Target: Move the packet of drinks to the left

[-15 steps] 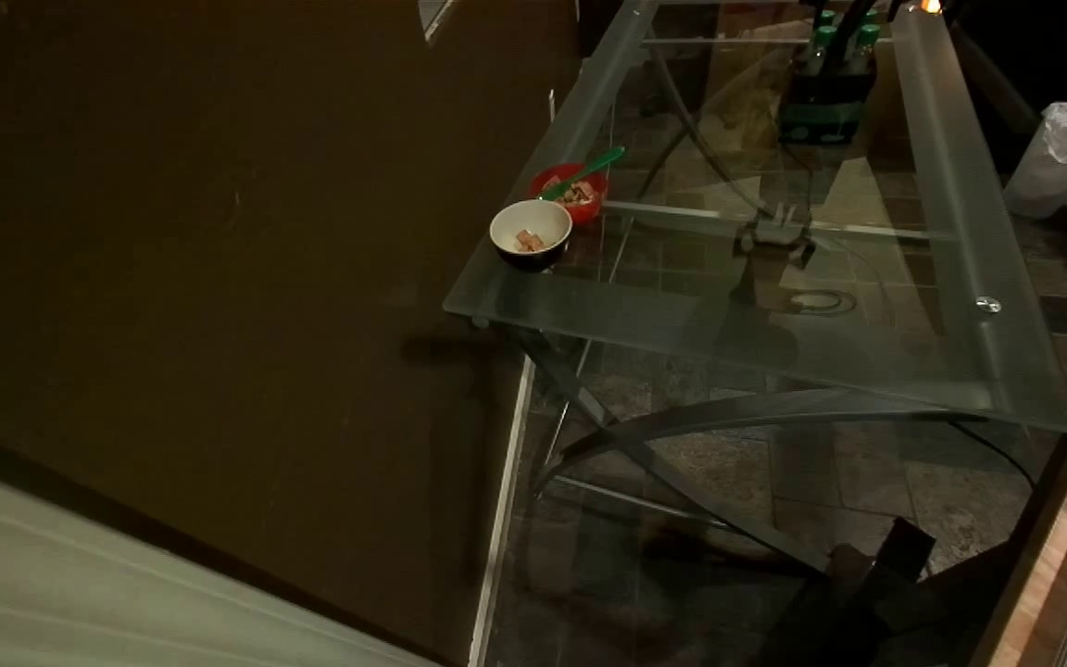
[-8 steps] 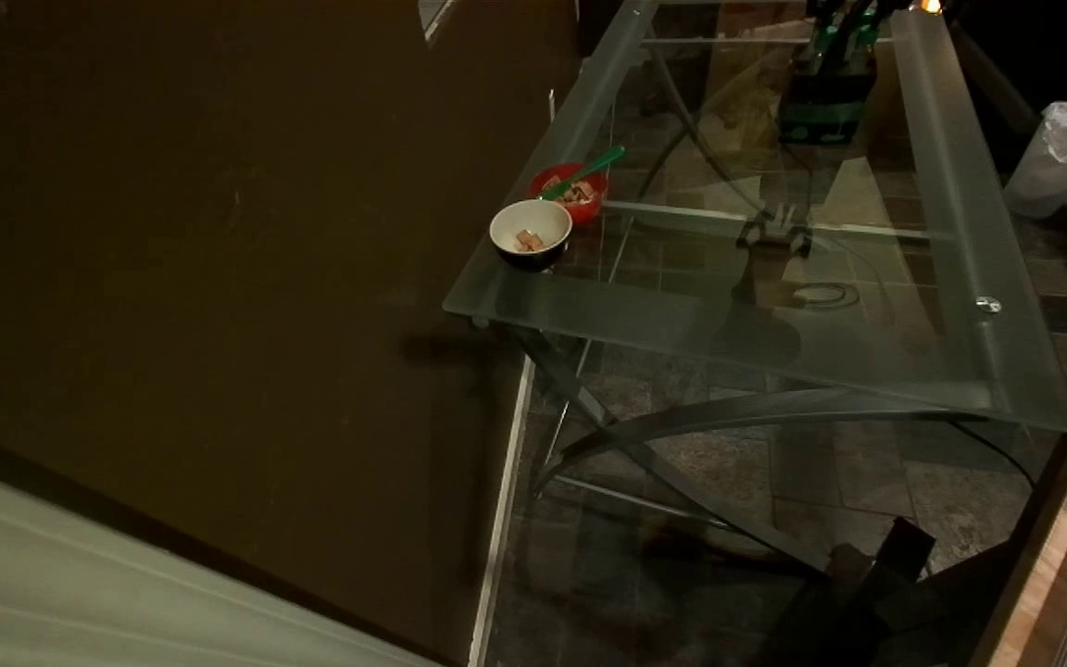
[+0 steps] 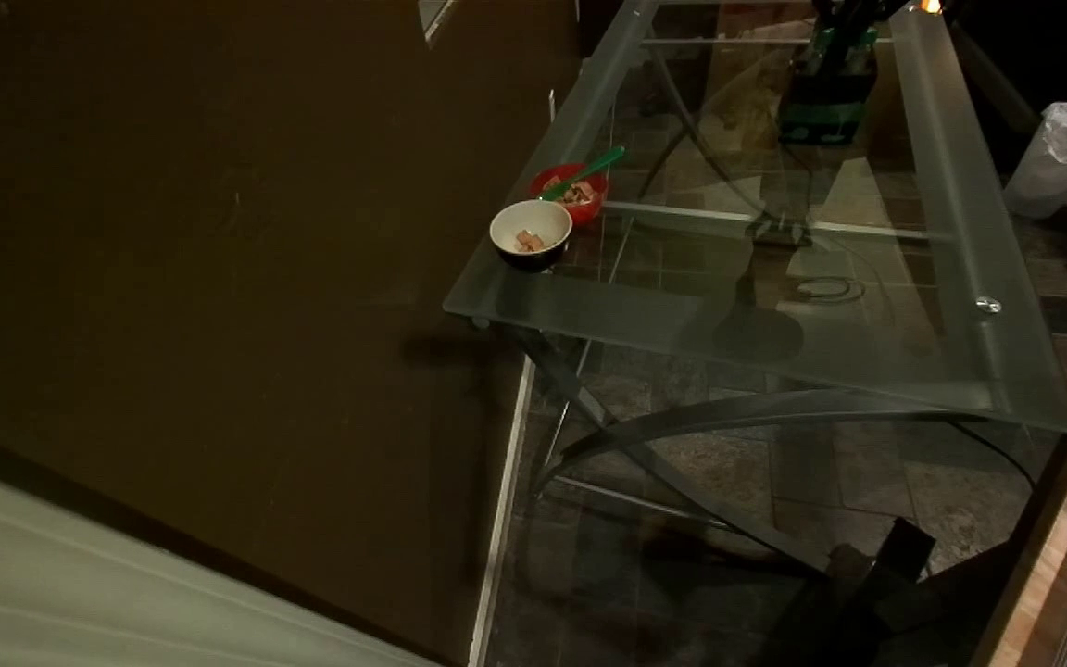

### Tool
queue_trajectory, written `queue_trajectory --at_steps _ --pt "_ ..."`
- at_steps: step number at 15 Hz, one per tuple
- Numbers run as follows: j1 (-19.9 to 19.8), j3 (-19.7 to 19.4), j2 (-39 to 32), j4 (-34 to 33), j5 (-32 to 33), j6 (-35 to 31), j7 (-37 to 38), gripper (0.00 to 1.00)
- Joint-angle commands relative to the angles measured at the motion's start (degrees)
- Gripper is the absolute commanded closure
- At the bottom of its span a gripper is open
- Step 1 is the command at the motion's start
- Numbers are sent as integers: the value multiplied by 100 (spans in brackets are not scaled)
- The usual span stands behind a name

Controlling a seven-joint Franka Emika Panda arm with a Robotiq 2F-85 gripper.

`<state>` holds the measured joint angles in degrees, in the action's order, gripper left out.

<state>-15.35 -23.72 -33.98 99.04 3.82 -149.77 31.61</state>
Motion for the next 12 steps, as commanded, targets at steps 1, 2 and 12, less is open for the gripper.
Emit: queue_trajectory --at_steps 1,2,12 --pt "-113 124 -117 -226 -308 279 -250 100" --pt "-108 135 -118 -243 -344 320 -252 100" --pt "6 121 120 -225 -339 526 -169 99"
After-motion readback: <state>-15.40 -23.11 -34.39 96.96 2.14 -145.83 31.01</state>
